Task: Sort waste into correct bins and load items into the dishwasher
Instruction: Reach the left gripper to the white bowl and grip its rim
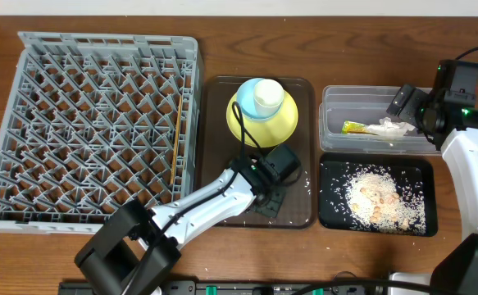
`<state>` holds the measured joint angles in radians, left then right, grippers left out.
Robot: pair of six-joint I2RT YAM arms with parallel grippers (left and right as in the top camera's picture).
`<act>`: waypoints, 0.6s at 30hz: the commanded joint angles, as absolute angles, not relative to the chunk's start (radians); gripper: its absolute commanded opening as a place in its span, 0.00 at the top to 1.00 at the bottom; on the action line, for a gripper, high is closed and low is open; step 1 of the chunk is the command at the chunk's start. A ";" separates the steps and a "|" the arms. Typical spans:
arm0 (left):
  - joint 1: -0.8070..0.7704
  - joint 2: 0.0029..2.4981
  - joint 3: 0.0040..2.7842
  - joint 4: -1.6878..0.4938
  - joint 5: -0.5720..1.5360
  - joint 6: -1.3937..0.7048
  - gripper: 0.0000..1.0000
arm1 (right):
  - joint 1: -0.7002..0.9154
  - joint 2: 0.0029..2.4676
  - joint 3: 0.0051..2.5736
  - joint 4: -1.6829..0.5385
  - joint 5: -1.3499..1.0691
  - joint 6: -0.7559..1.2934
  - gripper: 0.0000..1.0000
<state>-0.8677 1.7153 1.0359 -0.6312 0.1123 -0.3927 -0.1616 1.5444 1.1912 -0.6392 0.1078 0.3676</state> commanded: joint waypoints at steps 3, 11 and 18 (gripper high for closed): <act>-0.870 1.719 1.022 -0.627 0.092 -0.398 0.80 | -0.170 1.541 1.195 -0.641 0.112 0.374 0.01; -0.870 1.719 0.947 -0.540 0.093 -0.399 0.81 | -0.170 1.541 1.195 -0.641 0.112 0.374 0.01; -0.870 1.718 0.940 -0.532 0.077 -0.398 0.92 | -0.170 1.541 1.195 -0.641 0.112 0.374 0.01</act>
